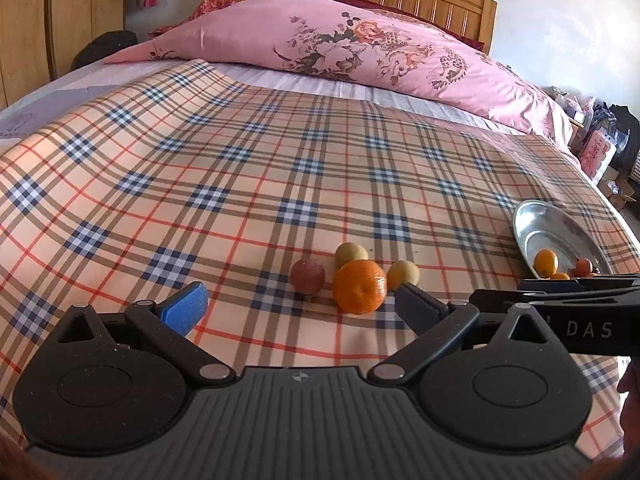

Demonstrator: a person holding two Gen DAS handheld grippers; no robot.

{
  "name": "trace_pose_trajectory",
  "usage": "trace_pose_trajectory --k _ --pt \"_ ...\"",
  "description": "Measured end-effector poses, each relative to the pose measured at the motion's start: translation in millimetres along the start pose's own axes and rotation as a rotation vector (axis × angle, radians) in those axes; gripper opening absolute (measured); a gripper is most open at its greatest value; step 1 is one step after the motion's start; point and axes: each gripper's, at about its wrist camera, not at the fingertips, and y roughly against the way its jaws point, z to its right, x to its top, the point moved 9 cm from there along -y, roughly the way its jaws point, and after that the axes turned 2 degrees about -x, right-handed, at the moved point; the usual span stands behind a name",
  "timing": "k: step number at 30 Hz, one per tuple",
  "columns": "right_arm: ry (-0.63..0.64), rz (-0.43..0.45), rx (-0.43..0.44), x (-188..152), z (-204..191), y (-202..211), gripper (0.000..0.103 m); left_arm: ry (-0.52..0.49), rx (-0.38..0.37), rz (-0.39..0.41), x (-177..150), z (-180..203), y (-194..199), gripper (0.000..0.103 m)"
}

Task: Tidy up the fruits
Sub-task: 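Move both open tools back toward the remaining fruits, then grasp a red plum with the left tool while the right tool grasps a yellow round fruit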

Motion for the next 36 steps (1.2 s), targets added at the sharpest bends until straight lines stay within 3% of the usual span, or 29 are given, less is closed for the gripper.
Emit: trace_pose_trajectory --k 4,12,22,25,28,30,33,36 --pt "0.002 -0.013 0.021 -2.3 -3.4 -8.6 0.061 0.011 0.014 -0.016 -5.5 -11.7 -8.7 0.103" --pt "0.002 -0.035 0.023 -4.9 3.5 -19.4 0.061 0.001 0.055 -0.063 -10.0 -34.2 -42.0 0.103" --pt "-0.008 -0.039 0.031 -4.8 10.1 -26.9 0.063 -0.107 -0.003 -0.069 -1.0 -25.3 -78.4 0.103" --pt "-0.001 -0.044 0.029 -4.2 11.0 -31.2 0.064 -0.108 -0.022 -0.06 1.1 -21.8 -82.0 0.093" --pt "-0.002 -0.047 0.027 -2.9 11.5 -35.8 0.064 -0.102 -0.044 -0.047 4.7 -18.0 -85.3 0.073" --pt "0.0 -0.051 0.024 -2.4 11.0 -39.4 0.064 -0.108 -0.05 -0.043 5.1 -15.7 -85.8 0.045" --pt "0.006 -0.053 0.027 -1.2 8.7 -45.3 0.064 -0.101 -0.061 -0.038 3.5 -16.2 -82.6 0.033" --pt "0.02 -0.062 0.021 -1.7 7.4 -51.0 0.064 -0.089 -0.081 -0.038 -1.0 -20.3 -74.6 0.032"
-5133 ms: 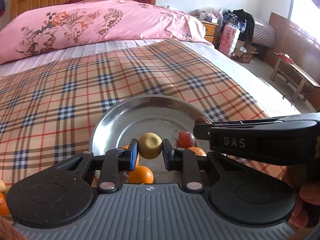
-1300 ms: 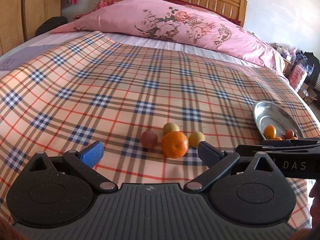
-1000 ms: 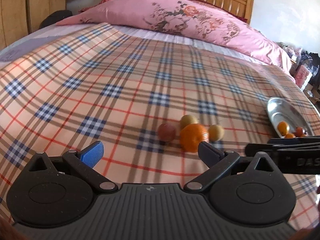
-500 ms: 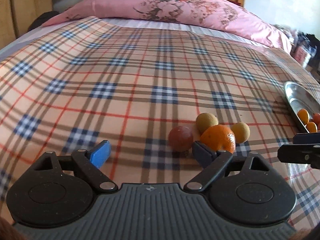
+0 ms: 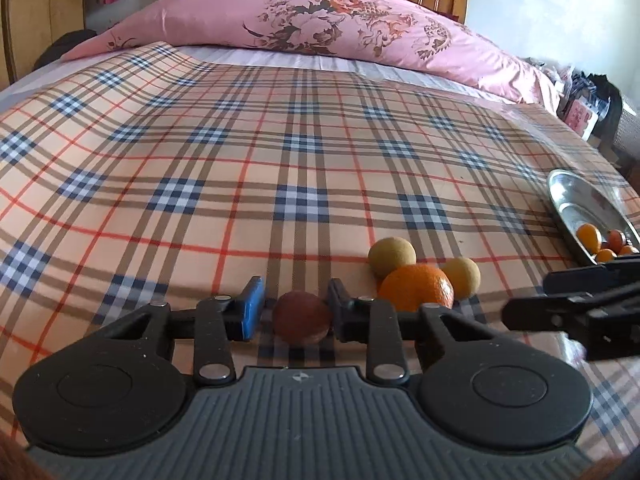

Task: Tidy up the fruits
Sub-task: 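Grasp a red plum with the left tool while the right tool grasps a yellow round fruit, then carry the red plum and yellow fruit over the steel plate with both tools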

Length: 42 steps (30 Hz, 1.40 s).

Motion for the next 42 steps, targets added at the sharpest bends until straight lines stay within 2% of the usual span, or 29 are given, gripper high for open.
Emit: trace_pose_trajectory --k 2,3,5,8,9,24,28,29,30,31,32,42 --pt "0.001 0.0 0.004 0.3 -0.4 -2.1 0.064 -0.002 -0.004 0.007 -4.4 -1.8 3.9 0.034" --pt "-0.002 -0.001 0.004 0.1 -0.2 -3.4 0.064 -0.005 -0.003 0.011 -6.7 -2.2 5.9 0.039" --pt "-0.01 -0.004 0.003 -0.3 -0.2 -5.8 0.064 -0.016 -0.006 0.022 -10.4 -2.2 8.8 0.039" --pt "-0.013 0.006 0.005 1.2 -1.6 -6.9 0.064 -0.012 0.001 0.028 -10.1 -3.4 7.8 0.033" --pt "-0.013 0.007 0.009 1.7 -2.4 -7.2 0.064 0.004 -0.002 0.029 -9.4 -5.0 8.2 0.027" --pt "0.095 0.048 0.019 10.3 -18.4 -25.2 0.063 0.087 -0.001 0.047 -10.5 -16.6 28.1 0.026" --pt "0.131 0.06 0.042 12.9 -27.3 -30.7 0.059 0.095 -0.001 0.058 -9.1 -15.9 30.0 0.026" --pt "0.147 0.06 0.038 12.9 -29.8 -32.3 0.055 0.097 -0.001 0.059 -9.1 -15.5 30.7 0.026" --pt "0.164 0.065 0.033 12.9 -32.9 -33.7 0.05 0.099 -0.001 0.06 -9.2 -15.4 31.4 0.026" --pt "0.182 0.066 0.026 12.5 -35.3 -34.7 0.037 0.1 0.0 0.062 -9.4 -15.1 32.1 0.026" --pt "0.197 0.069 0.013 12.2 -36.8 -34.8 0.028 0.102 0.003 0.064 -9.5 -15.1 33.0 0.026" --pt "0.111 0.086 -0.011 7.1 -20.5 -1.1 0.028 0.108 0.013 0.082 -5.2 -10.7 55.1 0.026"
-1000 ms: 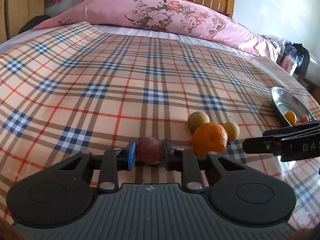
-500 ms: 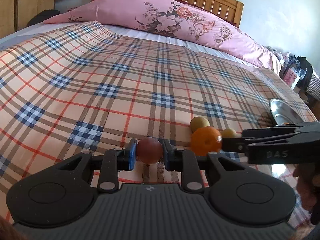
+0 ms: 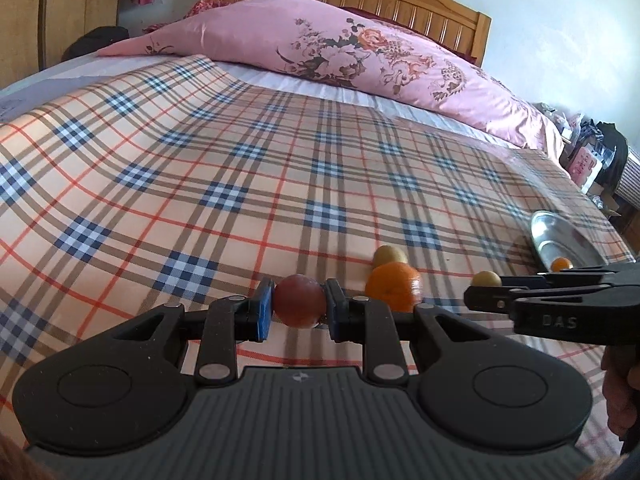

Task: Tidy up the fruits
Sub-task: 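Carry the red plum and yellow fruit over the steel plate with both tools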

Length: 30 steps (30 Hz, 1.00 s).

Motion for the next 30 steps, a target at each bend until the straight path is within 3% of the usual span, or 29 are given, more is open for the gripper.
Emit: trace_pose_trajectory --k 17,30 --pt "-0.118 0.055 -0.057 -16.3 33.7 94.1 0.028 -0.082 -0.083 0.019 -1.0 86.4 49.8 0.026" --pt "-0.153 0.098 -0.109 -24.6 59.3 133.9 0.028 -0.134 -0.117 0.013 -3.1 132.0 65.5 0.026"
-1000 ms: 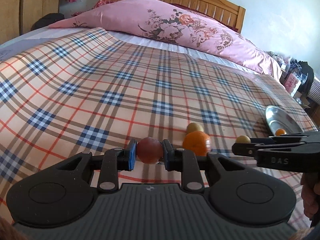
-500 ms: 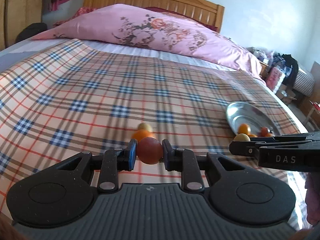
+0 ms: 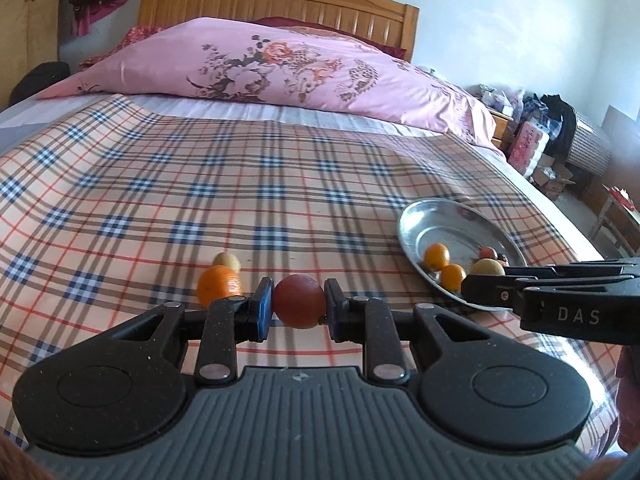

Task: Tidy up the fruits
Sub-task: 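Carry the red plum and yellow fruit over the steel plate with both tools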

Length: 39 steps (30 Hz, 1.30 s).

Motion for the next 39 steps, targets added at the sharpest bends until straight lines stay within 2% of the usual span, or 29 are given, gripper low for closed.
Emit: trace_pose_trajectory --k 17,39 --pt "-0.033 0.038 -0.063 -0.9 36.3 19.5 0.028 -0.048 -0.031 -0.012 3.8 40.3 -5.1 0.026" --pt "-0.072 0.065 -0.098 9.3 66.6 27.0 0.028 -0.091 -0.065 0.004 20.5 76.0 -17.7 0.026"
